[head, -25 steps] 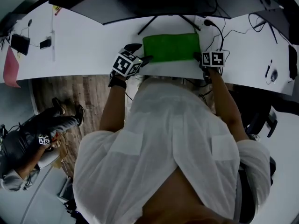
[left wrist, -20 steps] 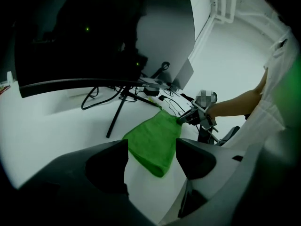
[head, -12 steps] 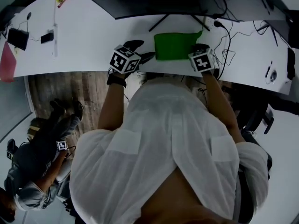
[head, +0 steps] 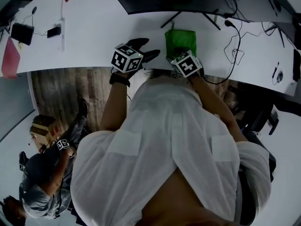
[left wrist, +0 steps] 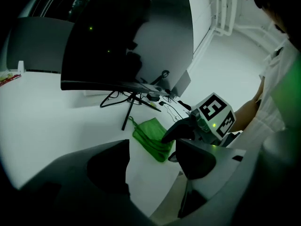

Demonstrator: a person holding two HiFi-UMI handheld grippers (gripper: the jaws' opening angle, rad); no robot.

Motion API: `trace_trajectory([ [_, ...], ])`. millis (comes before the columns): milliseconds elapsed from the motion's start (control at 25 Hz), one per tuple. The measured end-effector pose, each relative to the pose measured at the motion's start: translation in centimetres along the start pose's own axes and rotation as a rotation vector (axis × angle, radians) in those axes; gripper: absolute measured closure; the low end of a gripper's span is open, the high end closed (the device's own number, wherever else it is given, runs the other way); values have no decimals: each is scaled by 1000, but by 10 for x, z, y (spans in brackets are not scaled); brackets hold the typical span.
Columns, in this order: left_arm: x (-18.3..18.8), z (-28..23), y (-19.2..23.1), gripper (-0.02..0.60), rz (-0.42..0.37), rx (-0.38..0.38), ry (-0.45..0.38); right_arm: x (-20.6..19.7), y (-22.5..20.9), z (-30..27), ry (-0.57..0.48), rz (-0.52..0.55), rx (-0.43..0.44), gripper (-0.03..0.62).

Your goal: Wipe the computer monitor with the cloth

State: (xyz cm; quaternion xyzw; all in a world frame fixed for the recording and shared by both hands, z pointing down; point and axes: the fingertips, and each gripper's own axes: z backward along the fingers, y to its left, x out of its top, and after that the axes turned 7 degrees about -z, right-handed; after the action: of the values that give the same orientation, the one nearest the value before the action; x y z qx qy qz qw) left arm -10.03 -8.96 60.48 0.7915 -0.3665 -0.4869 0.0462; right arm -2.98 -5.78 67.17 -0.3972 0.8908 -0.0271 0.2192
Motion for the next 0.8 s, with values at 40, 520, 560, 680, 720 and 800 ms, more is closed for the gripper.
trace_trajectory([
  [40, 0, 4, 1, 279, 6, -1, -10, 3, 1, 6, -25, -33, 17, 326],
  [520, 11, 22, 7, 285, -19, 16, -53, -5, -87, 4, -11, -391, -276, 246],
  [560, 13, 23, 6, 285, -15, 17, -60, -5, -88, 0, -1, -383, -287, 246],
  [680, 15, 26, 5, 290, 1, 18, -86, -3, -86, -5, 8, -324, -302, 253],
  [720, 15, 28, 6, 293, 5, 19, -93, -1, -85, -6, 5, -306, -296, 265],
  [800, 16, 31, 8, 296, 14, 25, -107, 2, -77, -9, -3, -279, -256, 316],
])
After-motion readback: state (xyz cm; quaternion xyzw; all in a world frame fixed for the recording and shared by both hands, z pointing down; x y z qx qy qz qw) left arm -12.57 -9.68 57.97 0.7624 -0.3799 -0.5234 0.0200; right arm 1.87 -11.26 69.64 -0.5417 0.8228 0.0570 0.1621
